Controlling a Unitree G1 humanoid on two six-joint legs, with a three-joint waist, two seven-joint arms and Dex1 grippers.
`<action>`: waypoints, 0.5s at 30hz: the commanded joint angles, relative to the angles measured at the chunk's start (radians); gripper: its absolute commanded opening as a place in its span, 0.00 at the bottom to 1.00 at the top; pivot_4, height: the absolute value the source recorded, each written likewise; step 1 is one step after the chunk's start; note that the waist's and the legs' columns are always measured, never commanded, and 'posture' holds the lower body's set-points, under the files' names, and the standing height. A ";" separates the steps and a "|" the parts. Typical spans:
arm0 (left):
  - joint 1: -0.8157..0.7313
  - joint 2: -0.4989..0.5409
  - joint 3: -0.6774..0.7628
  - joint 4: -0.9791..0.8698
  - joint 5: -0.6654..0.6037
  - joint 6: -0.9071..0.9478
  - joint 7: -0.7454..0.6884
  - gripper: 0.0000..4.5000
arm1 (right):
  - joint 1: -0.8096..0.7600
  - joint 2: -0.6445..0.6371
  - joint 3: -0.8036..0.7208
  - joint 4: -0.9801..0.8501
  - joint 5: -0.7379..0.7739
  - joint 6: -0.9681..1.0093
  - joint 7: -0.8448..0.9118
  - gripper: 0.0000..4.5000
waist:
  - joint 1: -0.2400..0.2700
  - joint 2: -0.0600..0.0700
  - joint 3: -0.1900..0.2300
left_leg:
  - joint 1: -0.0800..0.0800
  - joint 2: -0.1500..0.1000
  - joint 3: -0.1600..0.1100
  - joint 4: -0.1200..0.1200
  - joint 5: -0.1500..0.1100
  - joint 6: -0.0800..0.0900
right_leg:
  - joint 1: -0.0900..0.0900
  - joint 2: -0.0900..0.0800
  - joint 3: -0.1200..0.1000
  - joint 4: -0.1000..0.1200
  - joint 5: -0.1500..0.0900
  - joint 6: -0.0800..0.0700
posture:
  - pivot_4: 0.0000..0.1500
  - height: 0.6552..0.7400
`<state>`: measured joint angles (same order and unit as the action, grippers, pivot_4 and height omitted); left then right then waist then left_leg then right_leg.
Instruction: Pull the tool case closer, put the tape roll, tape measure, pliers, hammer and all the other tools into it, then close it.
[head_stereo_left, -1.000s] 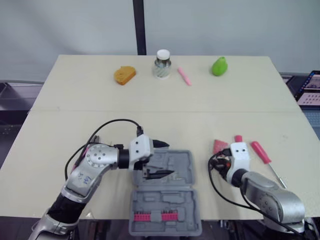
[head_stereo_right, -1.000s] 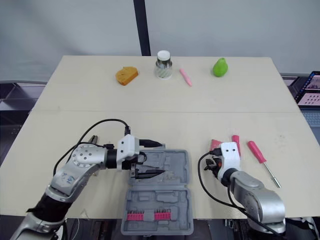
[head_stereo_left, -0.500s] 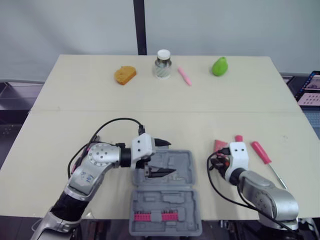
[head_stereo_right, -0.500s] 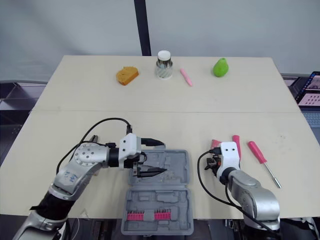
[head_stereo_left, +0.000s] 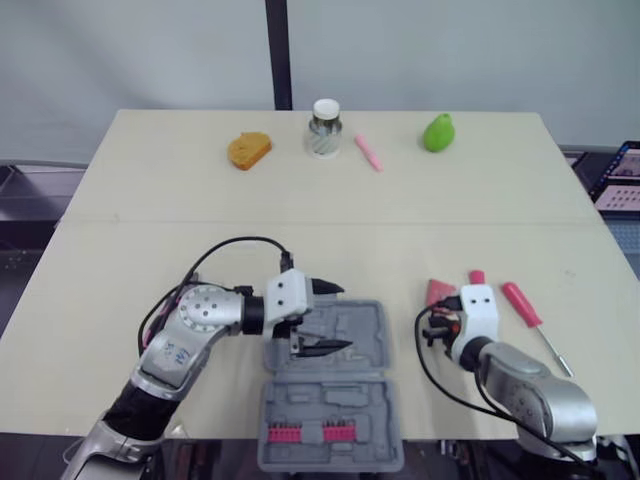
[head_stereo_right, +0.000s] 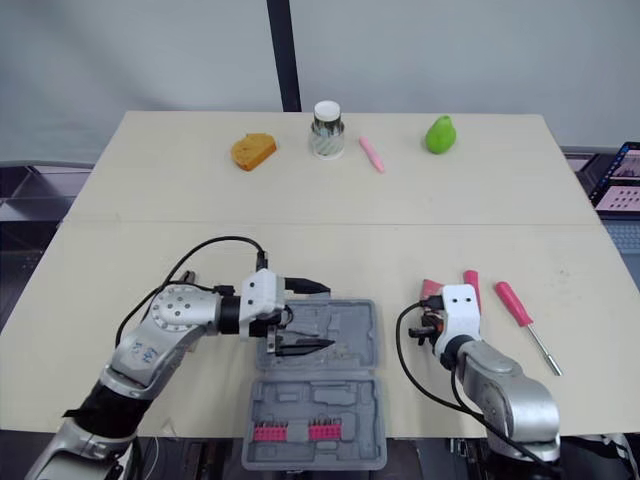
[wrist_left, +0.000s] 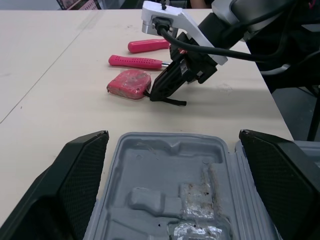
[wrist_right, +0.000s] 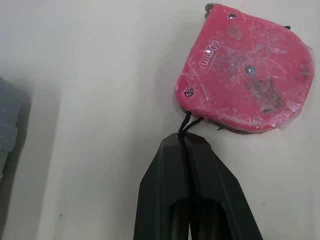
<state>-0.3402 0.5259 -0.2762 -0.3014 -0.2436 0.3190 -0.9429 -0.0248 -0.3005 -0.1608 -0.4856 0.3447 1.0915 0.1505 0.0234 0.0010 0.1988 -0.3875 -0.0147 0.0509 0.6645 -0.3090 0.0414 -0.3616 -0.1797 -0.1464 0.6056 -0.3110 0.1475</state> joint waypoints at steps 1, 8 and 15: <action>0.007 0.015 -0.007 -0.016 -0.001 -0.011 -0.024 1.00 | 0.031 -0.013 -0.007 -0.069 0.032 0.032 0.028 0.00 | 0.001 0.000 0.000 | 0.000 0.000 0.000 0.000 0.000 0.000 | 0.000 0.000 0.000 0.000 0.000 0.000 | 1.00 1.00; 0.038 0.069 -0.028 -0.006 0.014 -0.035 -0.085 1.00 | 0.174 -0.038 -0.031 -0.205 0.084 0.098 0.061 0.00 | 0.001 0.000 0.000 | 0.000 0.000 0.000 0.000 0.000 0.000 | 0.000 0.000 0.000 0.000 0.000 0.000 | 1.00 1.00; 0.053 0.112 -0.052 0.006 0.014 -0.057 -0.160 1.00 | 0.334 -0.039 -0.056 -0.361 0.135 0.155 0.073 0.00 | 0.002 0.000 0.000 | 0.000 0.000 0.000 -0.001 0.000 0.000 | 0.000 0.000 0.001 -0.001 0.000 0.000 | 1.00 1.00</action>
<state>-0.2946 0.6325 -0.3240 -0.2949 -0.2296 0.2802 -1.0815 0.2915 -0.3410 -0.1952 -0.7880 0.4562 1.2349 0.2062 0.0254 0.0011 0.1987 -0.3875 -0.0146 0.0508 0.6640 -0.3093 0.0415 -0.3618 -0.1798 -0.1454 0.6050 -0.3110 0.1475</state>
